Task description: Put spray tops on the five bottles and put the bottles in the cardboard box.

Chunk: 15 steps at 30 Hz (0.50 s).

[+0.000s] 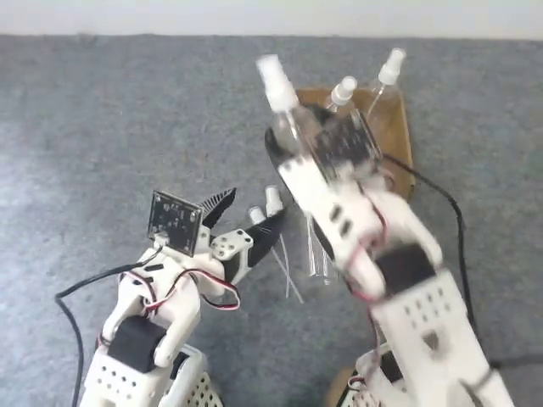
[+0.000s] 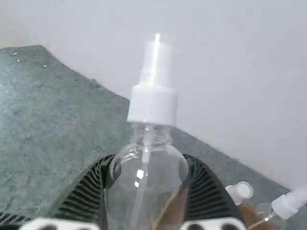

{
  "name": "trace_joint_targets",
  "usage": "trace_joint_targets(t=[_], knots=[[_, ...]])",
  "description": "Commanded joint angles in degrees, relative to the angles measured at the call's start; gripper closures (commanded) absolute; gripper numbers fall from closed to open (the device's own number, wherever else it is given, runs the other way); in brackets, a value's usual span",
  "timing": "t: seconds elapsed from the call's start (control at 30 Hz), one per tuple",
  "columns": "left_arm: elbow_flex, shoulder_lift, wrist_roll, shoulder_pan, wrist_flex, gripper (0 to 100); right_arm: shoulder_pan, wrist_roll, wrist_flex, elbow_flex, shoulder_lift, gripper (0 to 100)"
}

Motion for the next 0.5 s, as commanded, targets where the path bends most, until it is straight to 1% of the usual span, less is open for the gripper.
trace_joint_targets(t=[0.0, 0.1, 0.23, 0.3, 0.4, 0.47], knots=[[-0.4, -1.3, -0.7, 0.3, -2.1, 66, -0.7, -3.0, 3.4, -11.6, 11.4, 99.3], [-0.4, -1.3, -0.7, -0.1, -2.1, 65, -2.9, -3.6, 6.0, -15.2, 15.9, 99.3], [-0.3, -1.3, -0.7, -0.2, -2.5, 65, -6.2, -3.6, 9.9, -15.5, 16.2, 99.3], [-0.2, -1.3, -0.7, -1.8, -3.0, 65, -7.1, -3.6, 12.9, -15.5, 15.0, 99.3], [1.5, -1.2, -0.9, -4.8, -6.9, 65, -7.3, -3.3, 17.4, -15.6, 10.7, 99.3], [2.9, -1.2, -1.0, -5.4, -8.8, 65, -7.2, -3.2, 20.1, -15.6, 7.2, 99.3]])
